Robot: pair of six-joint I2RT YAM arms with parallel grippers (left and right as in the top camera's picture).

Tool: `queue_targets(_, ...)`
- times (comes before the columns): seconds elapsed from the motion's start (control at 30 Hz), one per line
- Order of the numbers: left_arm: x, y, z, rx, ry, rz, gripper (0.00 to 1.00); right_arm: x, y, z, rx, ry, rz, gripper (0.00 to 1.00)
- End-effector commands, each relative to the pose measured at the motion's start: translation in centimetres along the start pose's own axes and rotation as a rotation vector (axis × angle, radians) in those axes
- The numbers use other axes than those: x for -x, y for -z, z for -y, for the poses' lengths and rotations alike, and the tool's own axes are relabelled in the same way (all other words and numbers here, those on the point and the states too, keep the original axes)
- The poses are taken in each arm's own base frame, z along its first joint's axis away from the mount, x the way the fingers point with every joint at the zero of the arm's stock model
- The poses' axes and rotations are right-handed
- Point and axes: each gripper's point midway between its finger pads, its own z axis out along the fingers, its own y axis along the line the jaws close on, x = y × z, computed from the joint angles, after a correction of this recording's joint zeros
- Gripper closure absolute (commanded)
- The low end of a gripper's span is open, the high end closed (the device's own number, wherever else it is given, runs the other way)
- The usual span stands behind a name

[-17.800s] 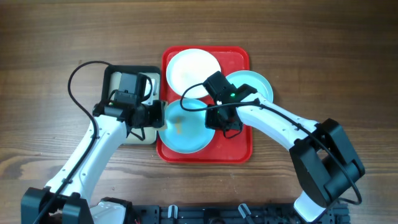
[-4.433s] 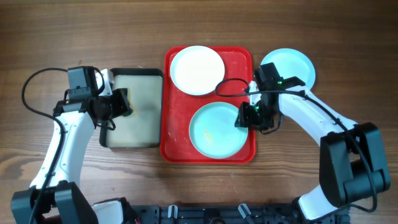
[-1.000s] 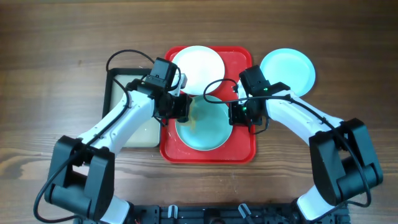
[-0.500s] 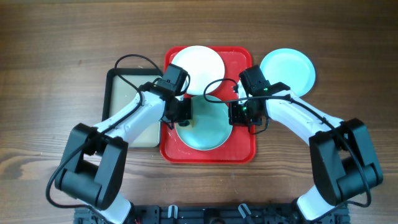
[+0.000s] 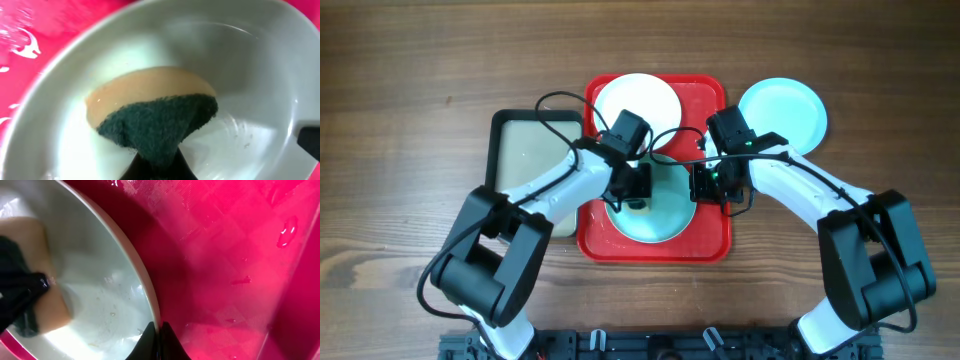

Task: Clean dirty plates on tray and stack at the side
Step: 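Move the sponge with the left gripper over the light-blue plate and scrub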

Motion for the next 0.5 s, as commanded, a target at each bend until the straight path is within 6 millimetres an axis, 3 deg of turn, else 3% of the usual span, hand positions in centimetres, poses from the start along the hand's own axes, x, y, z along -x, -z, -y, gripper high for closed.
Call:
queue_targets(0.0,-4.5,-3.2,1.1,-0.056,0.011,-0.173,0.96,-0.1,0.4,-1.6,0.073,0.004,-0.002,0.96)
queue_targets(0.07,-3.9,-2.2,4.2,-0.224,-0.049,-0.170,0.96,-0.1,0.4,-1.6,0.072,0.003,-0.002,0.96)
queue_targets(0.17,-1.6,0.8,5.8,-0.275,-0.070,-0.094,0.96,-0.1,0.4,-1.5,0.068,0.005,-0.001,0.96)
queue_targets(0.23,0.0,4.2,6.0,-0.288,-0.097,-0.010,0.96,-0.1,0.4,-1.5,0.068,0.006,-0.001,0.96)
queue_targets(0.33,0.7,6.7,1.6,-0.082,-0.046,0.075,0.96,-0.1,0.4,-1.5,0.068,0.005,-0.001,0.96)
queue_targets(0.4,0.0,6.5,-1.5,0.067,-0.023,0.067,0.96,-0.1,0.4,-1.5,0.068,0.006,-0.001,0.96)
queue_targets(0.47,-0.8,5.5,-2.7,0.108,-0.018,0.056,0.96,-0.1,0.4,-1.5,0.069,0.006,-0.001,0.96)
